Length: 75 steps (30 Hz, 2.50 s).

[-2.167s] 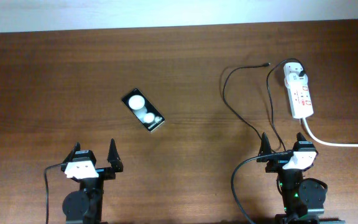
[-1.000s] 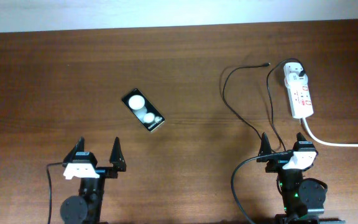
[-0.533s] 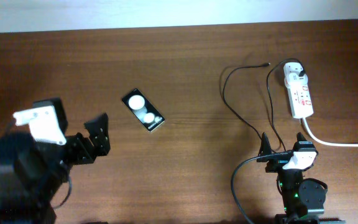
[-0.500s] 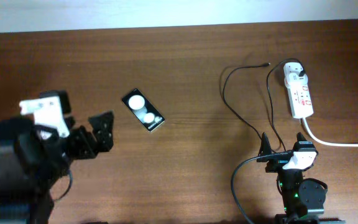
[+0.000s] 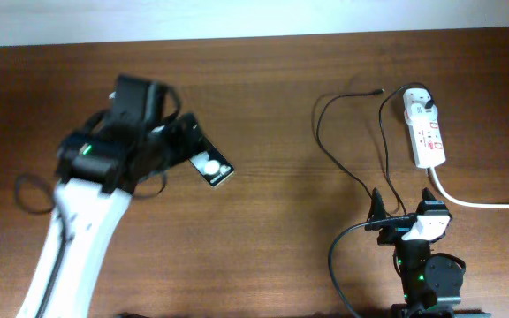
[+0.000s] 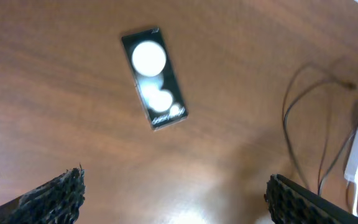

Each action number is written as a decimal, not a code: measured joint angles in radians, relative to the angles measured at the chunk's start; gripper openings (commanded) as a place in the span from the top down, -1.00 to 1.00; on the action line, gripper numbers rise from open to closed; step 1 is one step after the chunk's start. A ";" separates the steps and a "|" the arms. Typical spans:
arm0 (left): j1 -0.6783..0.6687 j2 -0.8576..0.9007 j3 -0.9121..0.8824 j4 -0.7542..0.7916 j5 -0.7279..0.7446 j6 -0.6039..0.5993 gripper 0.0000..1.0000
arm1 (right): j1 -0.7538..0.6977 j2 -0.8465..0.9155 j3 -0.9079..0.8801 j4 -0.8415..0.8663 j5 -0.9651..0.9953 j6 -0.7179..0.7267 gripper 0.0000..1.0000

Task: Plug charger to phone and switch on socket
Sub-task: 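Reach the left gripper forward over the black phone, then close the left gripper on the black phone and lift it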

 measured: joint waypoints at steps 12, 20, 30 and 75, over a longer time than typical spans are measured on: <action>-0.022 0.751 0.306 -0.102 -0.069 -0.229 -0.98 | 0.000 -0.001 0.000 0.000 0.000 0.000 -0.98; 0.008 0.837 0.306 -0.009 -0.066 -0.233 -0.98 | 0.000 -0.001 0.000 0.000 0.000 0.000 -0.97; 0.008 0.838 0.243 0.050 -0.106 -0.233 -0.98 | 0.000 -0.001 0.000 0.000 0.000 0.000 -0.98; 0.014 0.217 0.012 0.031 -0.013 -0.194 -0.24 | 0.000 0.000 0.000 0.000 0.000 0.000 -0.97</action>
